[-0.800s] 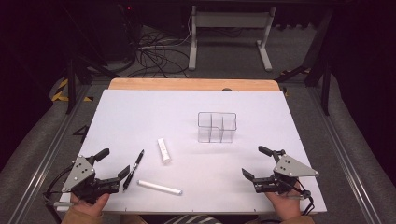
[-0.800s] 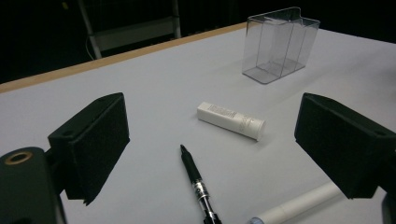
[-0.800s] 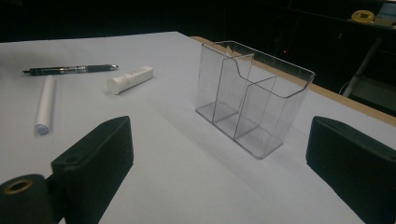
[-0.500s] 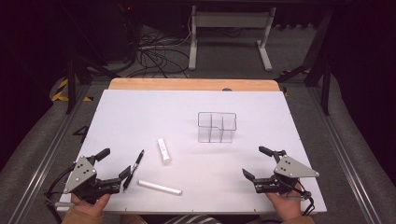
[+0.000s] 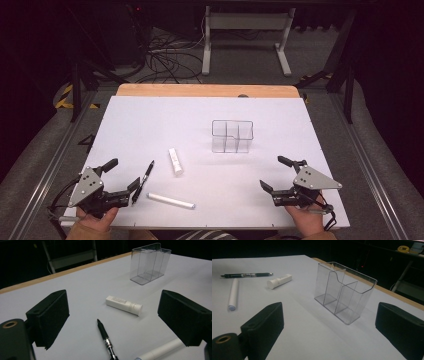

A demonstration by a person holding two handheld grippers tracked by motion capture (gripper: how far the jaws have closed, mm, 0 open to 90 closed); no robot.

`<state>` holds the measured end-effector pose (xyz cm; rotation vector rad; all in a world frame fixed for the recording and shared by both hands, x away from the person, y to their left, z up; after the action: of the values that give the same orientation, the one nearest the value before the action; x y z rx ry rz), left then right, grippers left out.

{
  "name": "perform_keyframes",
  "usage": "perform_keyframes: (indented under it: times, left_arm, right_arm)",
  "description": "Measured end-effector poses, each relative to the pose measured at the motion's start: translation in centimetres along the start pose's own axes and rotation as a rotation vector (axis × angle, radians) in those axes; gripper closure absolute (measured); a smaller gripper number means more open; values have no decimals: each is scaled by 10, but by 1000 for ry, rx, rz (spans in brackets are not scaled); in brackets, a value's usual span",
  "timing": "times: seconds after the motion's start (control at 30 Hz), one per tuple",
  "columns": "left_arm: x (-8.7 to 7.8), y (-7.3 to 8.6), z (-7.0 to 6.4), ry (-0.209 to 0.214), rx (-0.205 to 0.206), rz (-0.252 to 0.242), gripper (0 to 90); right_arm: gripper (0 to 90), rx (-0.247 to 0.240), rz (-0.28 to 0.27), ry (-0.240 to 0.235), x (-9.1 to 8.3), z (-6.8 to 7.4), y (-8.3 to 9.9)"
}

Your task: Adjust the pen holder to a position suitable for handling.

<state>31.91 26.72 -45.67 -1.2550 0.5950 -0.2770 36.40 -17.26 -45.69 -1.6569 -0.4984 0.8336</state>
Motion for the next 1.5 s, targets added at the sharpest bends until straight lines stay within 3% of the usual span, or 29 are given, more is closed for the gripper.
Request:
perform_keyframes:
  times: [0.57,0.9,1.17,1.33,1.5]
  left_arm:
    - [0,1,2,-6,-7,7,115]
    - [0,1,1,-5,-7,5,116]
    - [1,1,1,-5,-6,5,116]
    - [1,2,2,-4,-10,6,116]
    - [1,1,1,-1,-12,2,116]
  right_arm:
    - [87,-7,43,-4,14,-6,-24]
    - [59,-4,3,-28,17,-6,-33]
    - [56,-9,57,-20,18,-11,-41]
    - [108,-34,127,-5,19,-13,-51]
    - [121,-25,149,-50,24,-14,-60]
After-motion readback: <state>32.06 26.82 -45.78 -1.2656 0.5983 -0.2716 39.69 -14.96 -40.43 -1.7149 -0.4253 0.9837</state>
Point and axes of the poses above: each handheld gripper's, and its own axes: x roughly forward along the jaws, y roughly out of its underside, z roughly to its left, the point moved 7 cm from there along x, roughly forward along the jaws, and after that the axes turned 6 degrees about x, right-handed, at the moved point
